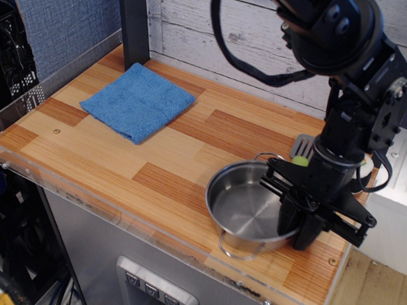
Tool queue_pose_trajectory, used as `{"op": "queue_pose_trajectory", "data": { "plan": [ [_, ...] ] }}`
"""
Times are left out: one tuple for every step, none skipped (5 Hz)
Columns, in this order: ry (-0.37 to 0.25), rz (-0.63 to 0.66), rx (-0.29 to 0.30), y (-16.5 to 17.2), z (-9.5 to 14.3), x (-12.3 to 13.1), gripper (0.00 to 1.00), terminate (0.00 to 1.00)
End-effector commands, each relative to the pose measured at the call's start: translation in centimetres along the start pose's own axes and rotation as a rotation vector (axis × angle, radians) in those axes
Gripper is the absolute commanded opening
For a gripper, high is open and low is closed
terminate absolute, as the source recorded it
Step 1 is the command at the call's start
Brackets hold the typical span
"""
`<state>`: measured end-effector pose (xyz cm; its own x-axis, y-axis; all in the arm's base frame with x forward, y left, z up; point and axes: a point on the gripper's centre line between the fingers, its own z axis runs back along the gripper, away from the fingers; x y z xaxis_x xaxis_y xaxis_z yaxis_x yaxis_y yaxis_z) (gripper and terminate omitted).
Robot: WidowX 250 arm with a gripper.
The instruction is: Put the pot on top of the napkin.
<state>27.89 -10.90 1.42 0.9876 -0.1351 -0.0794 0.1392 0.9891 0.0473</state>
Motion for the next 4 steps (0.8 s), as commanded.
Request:
{"op": "queue_pose_trajectory", "data": {
  "plan": [
    [-0.106,0.02,-0.064,1.3,5.0,-0.4,0.0,0.0],
    [-0.173,0.037,-0.119,2.1,9.3,-1.1,0.0,0.0],
    [-0.224,0.105,-0.116,5.0,12.1,-1.0,0.0,0.0],
    [-0.211,0.234,-0.105,10.2,11.5,0.3,0.0,0.0]
  ]
}}
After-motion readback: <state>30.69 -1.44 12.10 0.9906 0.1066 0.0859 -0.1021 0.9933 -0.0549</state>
